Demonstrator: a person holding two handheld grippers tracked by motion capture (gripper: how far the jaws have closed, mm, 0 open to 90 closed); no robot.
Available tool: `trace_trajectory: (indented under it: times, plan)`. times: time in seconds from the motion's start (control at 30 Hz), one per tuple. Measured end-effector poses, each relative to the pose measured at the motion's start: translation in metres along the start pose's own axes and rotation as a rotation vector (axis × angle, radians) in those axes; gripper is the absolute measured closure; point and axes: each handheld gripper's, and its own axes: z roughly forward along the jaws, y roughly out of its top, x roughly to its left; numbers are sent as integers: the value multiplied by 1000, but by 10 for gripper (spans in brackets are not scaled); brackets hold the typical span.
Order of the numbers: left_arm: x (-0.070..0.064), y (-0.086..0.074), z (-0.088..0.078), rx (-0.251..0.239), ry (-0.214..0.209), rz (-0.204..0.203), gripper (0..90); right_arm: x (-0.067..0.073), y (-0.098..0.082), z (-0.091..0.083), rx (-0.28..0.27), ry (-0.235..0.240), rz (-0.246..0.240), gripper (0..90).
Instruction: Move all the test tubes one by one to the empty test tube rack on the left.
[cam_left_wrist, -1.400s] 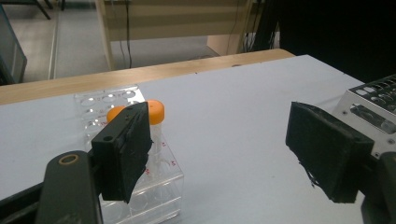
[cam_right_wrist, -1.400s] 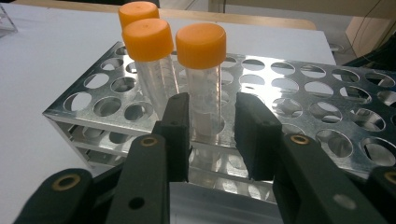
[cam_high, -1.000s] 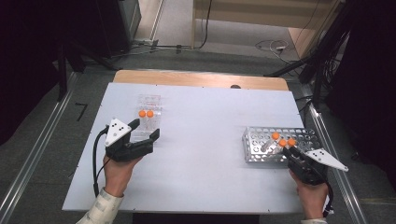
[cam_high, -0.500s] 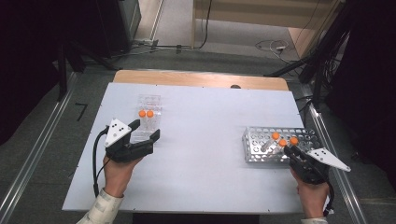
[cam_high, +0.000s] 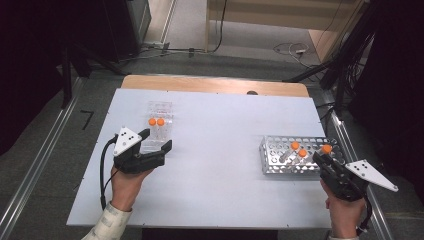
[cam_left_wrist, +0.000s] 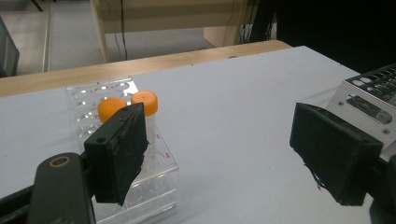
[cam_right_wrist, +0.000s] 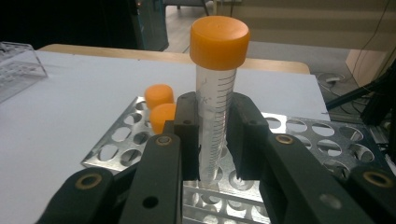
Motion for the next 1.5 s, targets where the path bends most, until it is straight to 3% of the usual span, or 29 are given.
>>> trace_trajectory:
  times: [0.3,0.57,1.0,1.5]
  plan:
    - [-2,1,-1,-4,-7,1,192,13,4,-25,5,45,-33,727]
    - [-7,-1,4,18,-26,20,182,43,8,-20,21,128,-102,727]
    - [-20,-3,9,42,-67,45,177,109,10,24,65,310,-190,727]
    - [-44,-3,16,50,-138,87,180,188,5,85,145,470,-268,727]
